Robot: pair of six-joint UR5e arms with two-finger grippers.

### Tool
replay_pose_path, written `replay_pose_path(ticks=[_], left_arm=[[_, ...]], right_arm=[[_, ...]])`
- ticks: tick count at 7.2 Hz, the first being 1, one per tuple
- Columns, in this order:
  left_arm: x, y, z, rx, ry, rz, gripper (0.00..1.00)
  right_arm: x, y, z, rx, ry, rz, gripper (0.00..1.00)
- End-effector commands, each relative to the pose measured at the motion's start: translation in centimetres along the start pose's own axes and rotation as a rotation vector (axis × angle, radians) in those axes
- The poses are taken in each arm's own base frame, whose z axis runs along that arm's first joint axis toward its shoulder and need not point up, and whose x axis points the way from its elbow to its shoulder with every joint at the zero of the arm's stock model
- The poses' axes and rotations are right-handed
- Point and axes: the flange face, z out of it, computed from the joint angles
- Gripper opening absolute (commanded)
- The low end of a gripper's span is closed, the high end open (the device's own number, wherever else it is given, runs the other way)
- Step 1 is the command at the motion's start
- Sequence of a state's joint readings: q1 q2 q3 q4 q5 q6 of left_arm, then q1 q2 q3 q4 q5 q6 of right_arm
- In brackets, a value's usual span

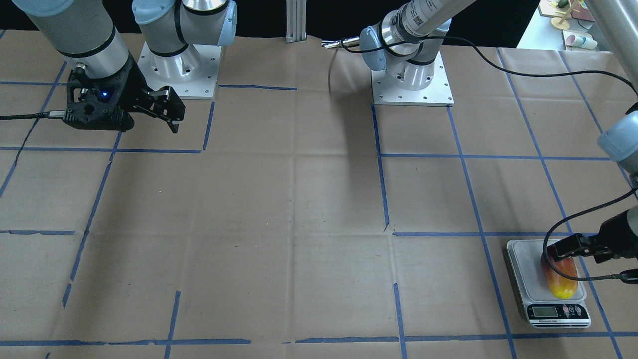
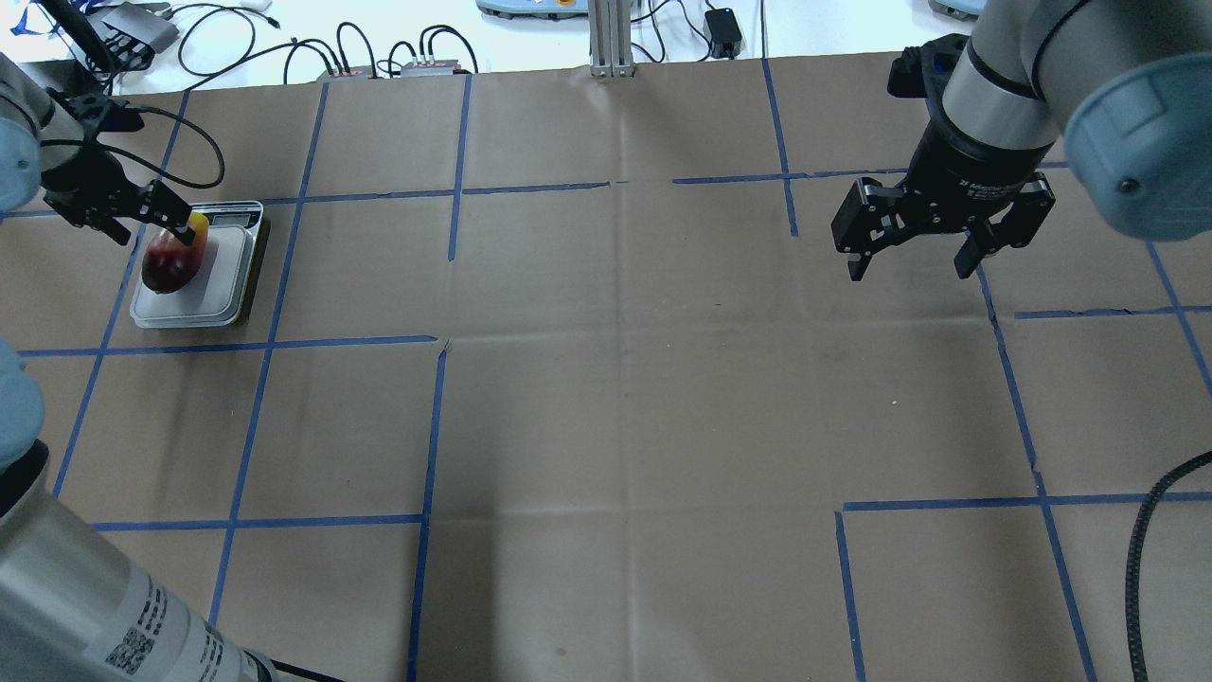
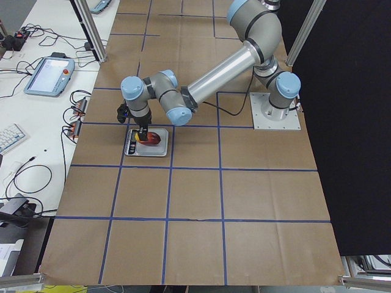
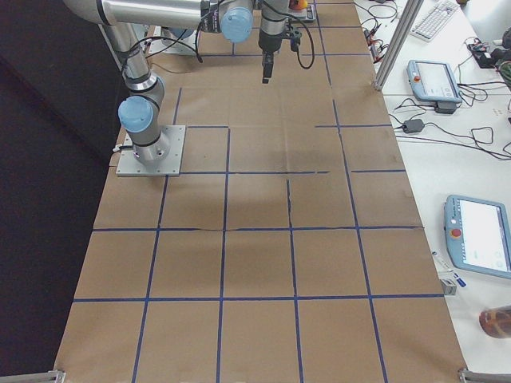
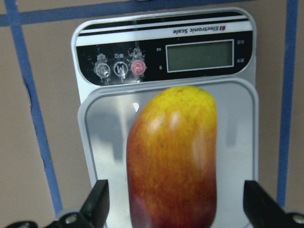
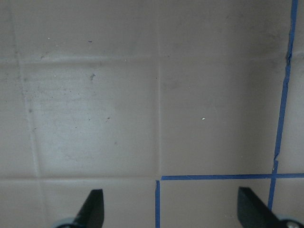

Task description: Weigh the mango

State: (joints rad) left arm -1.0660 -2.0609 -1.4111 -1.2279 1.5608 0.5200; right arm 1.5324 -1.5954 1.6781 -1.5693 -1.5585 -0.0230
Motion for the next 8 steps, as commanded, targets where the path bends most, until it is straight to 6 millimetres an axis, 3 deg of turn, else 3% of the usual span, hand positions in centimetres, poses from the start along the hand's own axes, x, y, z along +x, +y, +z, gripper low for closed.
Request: replay_pose_path(ticks=[1,2,4,5,6,8], left_arm=[[8.9,3.7,-9.3,0.062,-0.020,-0.065,0.99],[16.0,5.6,-11.7,0.087,-0.019,-0.086,0.99],[28.7,9.3,-14.1,0.123,-0.005,-0.053,1.00],[33.8,10.6,-14.7,0.133,-0.006,-0.006,1.00],[36.8,11.4,-14.9,0.142,0.000,0.018,1.00],[37.1,13.4,-15.7,0.124,0.007,0.034,1.00]], right_arm=[[0.0,0.0,0.0,0.000,0.000,0.000,1.00],[0.0,0.0,0.0,0.000,0.000,0.000,1.00],[0.0,0.0,0.0,0.000,0.000,0.000,1.00],[0.0,0.0,0.0,0.000,0.000,0.000,1.00],[0.0,0.0,0.0,0.000,0.000,0.000,1.00],[0.0,0.0,0.0,0.000,0.000,0.000,1.00]])
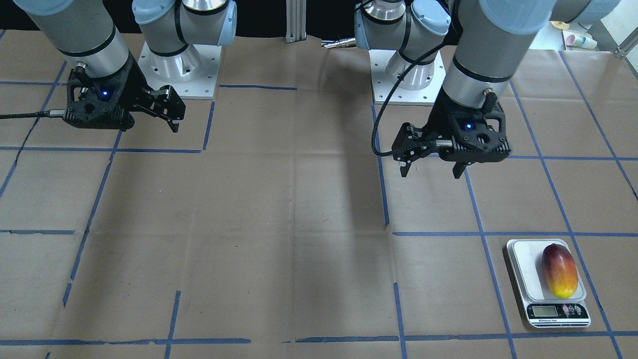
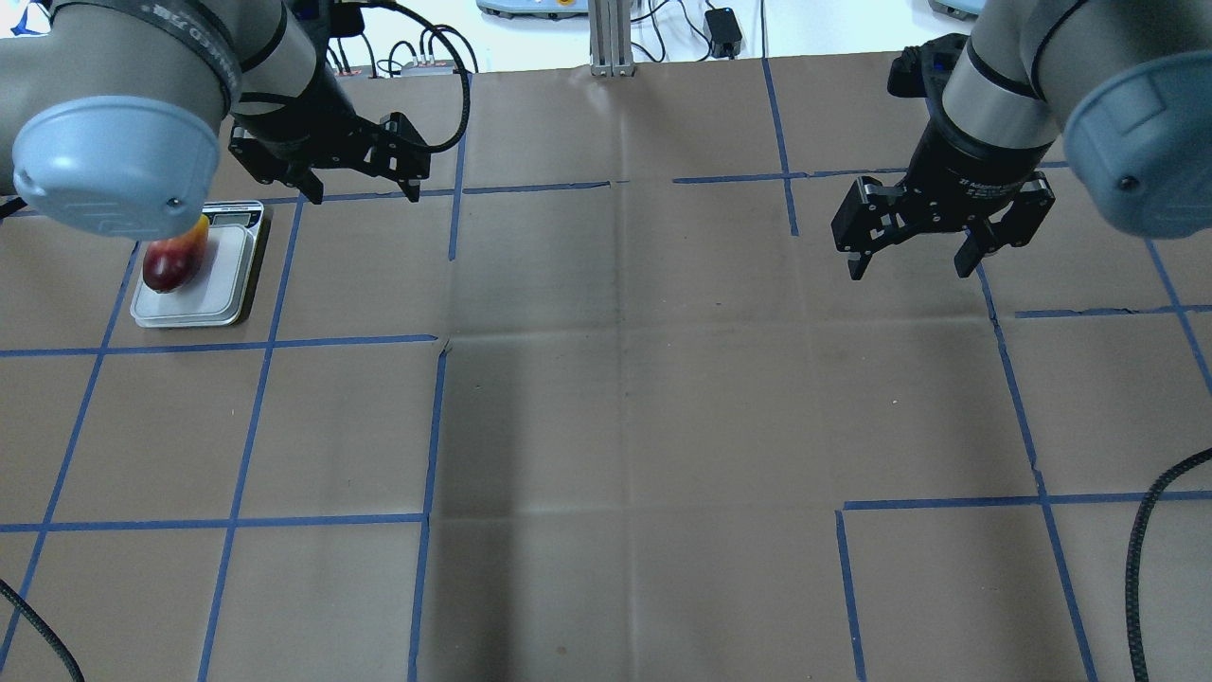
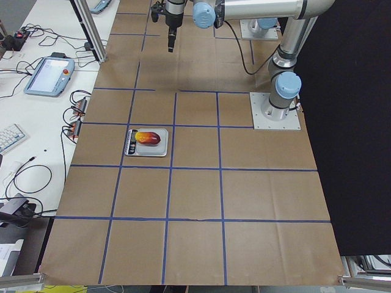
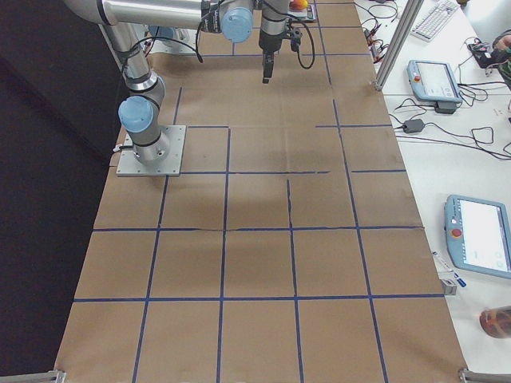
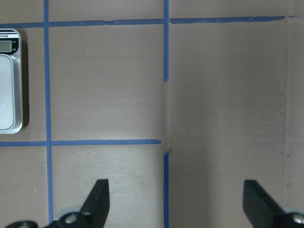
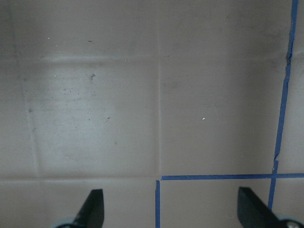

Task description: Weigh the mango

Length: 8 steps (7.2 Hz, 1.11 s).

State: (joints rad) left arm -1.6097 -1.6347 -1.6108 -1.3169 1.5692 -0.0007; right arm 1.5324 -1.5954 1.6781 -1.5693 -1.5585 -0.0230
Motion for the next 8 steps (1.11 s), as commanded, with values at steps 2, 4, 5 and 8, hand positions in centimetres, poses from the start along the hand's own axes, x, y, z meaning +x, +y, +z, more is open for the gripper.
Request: replay_pose_path(ticks=[2,4,5,8], left_arm=[[-0.3,2.6,-0.7,-0.087,0.007,0.000,1.00],[-1.4,2.8,-1.5,-0.075,-0.004,-0.020,1.00],[-2.4,3.2,-0.5,-0.105,-0.003,-0.041,1.00],[-3.6,3.3,0.0,-0.111,0.002,-0.068,1.00]], right_arm=[[0.0,0.0,0.0,0.000,0.000,0.000,1.00],[0.0,0.0,0.0,0.000,0.000,0.000,1.00],[0.0,0.0,0.0,0.000,0.000,0.000,1.00],[0.0,0.0,0.0,0.000,0.000,0.000,1.00]])
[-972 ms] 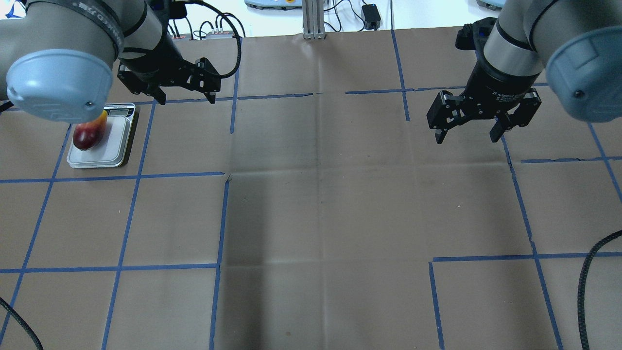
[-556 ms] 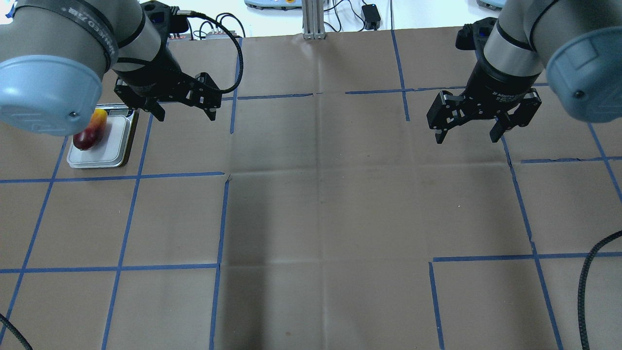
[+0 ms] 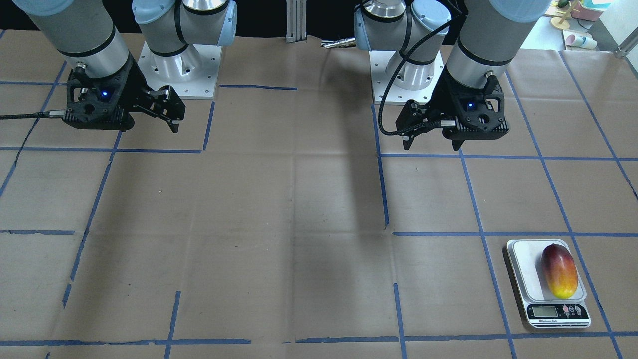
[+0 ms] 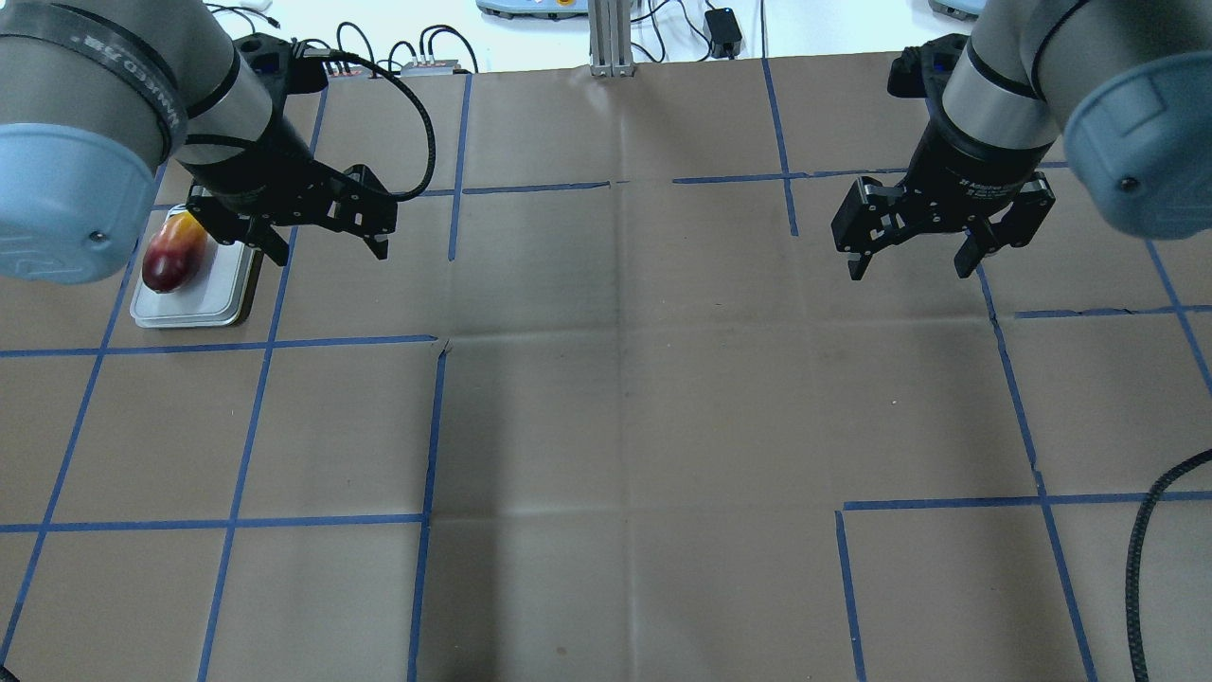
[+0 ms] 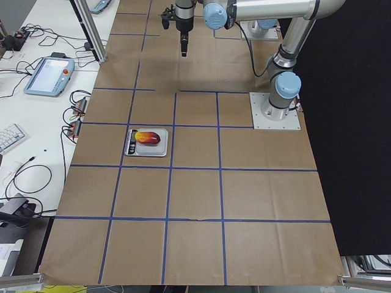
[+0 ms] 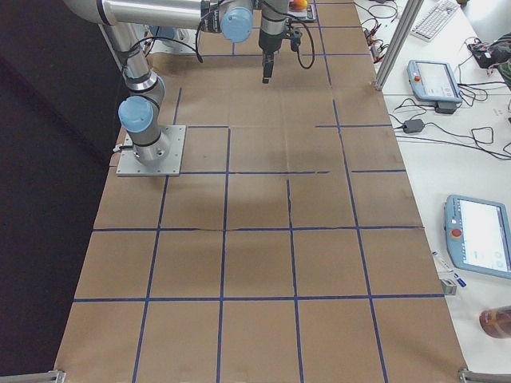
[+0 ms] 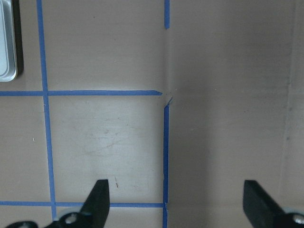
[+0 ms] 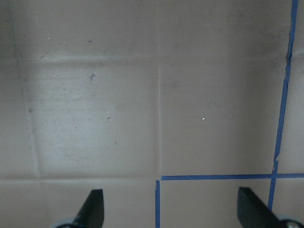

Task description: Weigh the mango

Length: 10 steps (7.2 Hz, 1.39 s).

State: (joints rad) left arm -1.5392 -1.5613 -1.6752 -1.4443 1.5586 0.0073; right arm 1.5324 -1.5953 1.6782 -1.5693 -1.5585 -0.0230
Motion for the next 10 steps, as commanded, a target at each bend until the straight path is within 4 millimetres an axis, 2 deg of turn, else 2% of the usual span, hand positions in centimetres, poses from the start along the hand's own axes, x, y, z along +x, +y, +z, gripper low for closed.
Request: replay_pose_path(ticks=[1,10], left_arm=[[-0.10,-0.06,-0.28,0.005,0.000,-0.003,1.00],[-0.14,0.59,-0.05,-0.001,0.003,-0.020,1.00]], right_arm=[[0.00,0.00,0.00,0.000,0.000,0.000,1.00],[0.00,0.00,0.00,0.000,0.000,0.000,1.00]])
